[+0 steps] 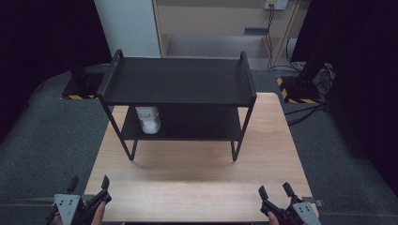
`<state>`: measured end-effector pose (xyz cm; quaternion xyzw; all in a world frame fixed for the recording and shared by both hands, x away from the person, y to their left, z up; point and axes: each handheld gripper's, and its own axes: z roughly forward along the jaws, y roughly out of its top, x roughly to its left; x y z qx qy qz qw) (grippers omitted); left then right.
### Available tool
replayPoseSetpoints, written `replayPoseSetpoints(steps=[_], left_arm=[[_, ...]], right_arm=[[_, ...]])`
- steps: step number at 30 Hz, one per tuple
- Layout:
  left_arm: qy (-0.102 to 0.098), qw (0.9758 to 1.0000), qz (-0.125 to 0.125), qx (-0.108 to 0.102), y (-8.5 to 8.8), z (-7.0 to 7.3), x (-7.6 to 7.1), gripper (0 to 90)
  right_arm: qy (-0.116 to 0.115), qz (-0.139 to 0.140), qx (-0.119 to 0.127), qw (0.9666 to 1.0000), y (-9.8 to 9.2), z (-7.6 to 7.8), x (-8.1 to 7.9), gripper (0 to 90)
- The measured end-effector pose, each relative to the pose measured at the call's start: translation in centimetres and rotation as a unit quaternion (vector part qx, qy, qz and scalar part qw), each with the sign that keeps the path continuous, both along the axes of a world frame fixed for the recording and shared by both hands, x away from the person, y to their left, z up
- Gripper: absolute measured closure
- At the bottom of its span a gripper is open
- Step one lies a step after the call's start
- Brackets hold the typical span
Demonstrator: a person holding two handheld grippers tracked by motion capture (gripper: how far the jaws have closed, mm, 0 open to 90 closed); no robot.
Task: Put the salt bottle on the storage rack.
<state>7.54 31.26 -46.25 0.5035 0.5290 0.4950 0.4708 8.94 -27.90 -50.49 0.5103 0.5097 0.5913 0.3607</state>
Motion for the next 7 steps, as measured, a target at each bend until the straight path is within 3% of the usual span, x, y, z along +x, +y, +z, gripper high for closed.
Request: replayPoseSetpoints(steps=[7], left_arm=[[-0.006,0.9999,-0.010,-0.002,-0.29,0.51,-0.67,6.6]], right_arm=[[0.000,-0.002,0.016,0.9999,1.06,-0.47,-0.79,4.9]])
